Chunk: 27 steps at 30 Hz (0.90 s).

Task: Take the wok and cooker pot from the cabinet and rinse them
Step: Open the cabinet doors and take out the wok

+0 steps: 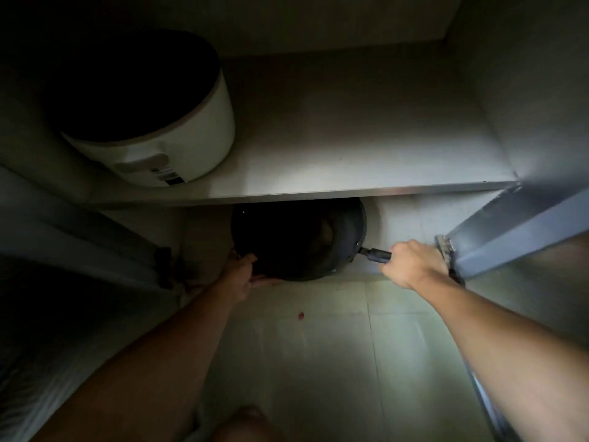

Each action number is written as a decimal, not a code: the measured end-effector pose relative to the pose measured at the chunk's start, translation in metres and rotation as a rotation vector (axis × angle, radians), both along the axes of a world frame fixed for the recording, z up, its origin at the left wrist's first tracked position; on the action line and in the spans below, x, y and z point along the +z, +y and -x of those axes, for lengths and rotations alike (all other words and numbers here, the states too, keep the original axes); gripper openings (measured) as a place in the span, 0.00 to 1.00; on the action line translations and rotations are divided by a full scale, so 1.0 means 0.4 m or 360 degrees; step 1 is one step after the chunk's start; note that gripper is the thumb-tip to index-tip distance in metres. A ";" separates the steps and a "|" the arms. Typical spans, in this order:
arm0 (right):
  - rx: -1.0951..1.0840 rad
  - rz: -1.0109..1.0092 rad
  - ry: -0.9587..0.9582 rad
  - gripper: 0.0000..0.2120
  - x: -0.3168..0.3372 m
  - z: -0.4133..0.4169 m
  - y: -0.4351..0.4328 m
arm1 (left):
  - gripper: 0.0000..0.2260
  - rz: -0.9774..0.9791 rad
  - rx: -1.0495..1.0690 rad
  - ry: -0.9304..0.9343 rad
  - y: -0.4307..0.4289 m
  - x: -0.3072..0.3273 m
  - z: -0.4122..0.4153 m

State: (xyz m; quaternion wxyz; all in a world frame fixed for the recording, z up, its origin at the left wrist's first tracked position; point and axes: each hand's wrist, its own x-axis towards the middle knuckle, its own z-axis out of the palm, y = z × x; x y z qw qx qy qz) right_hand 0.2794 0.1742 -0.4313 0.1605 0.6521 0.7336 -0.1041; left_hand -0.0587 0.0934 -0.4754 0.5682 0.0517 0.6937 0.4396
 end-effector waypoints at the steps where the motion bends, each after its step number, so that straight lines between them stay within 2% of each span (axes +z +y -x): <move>1: -0.0034 0.0048 0.0005 0.19 0.037 -0.006 -0.047 | 0.21 0.0050 -0.0015 0.0013 -0.044 0.025 -0.010; 5: -0.0142 0.0280 0.0006 0.16 0.217 -0.026 -0.242 | 0.21 0.0234 -0.0039 -0.0038 -0.240 0.191 -0.030; 9: -0.0254 0.0480 -0.0008 0.18 0.436 -0.051 -0.408 | 0.26 0.0286 -0.0015 -0.0115 -0.401 0.455 -0.044; 12: -0.0277 0.0513 -0.0026 0.19 0.617 -0.071 -0.498 | 0.27 0.0389 0.0030 -0.0144 -0.478 0.658 -0.065; 17: -0.0254 0.0534 -0.0071 0.21 0.925 -0.114 -0.584 | 0.21 0.0533 0.0010 -0.0046 -0.558 0.966 -0.125; 22: -0.0243 0.0524 -0.0056 0.23 1.161 -0.185 -0.677 | 0.32 0.0603 0.0024 -0.0173 -0.627 1.214 -0.180; 23: -0.0230 0.0531 -0.0067 0.23 1.198 -0.201 -0.690 | 0.29 0.0595 -0.0004 -0.0191 -0.644 1.259 -0.197; 25: -0.0191 0.0564 -0.0064 0.21 1.267 -0.230 -0.700 | 0.15 0.0541 -0.0008 -0.0189 -0.670 1.344 -0.233; 27: -0.0129 0.0605 -0.0057 0.20 1.327 -0.255 -0.699 | 0.12 0.0496 -0.0005 -0.0125 -0.693 1.422 -0.267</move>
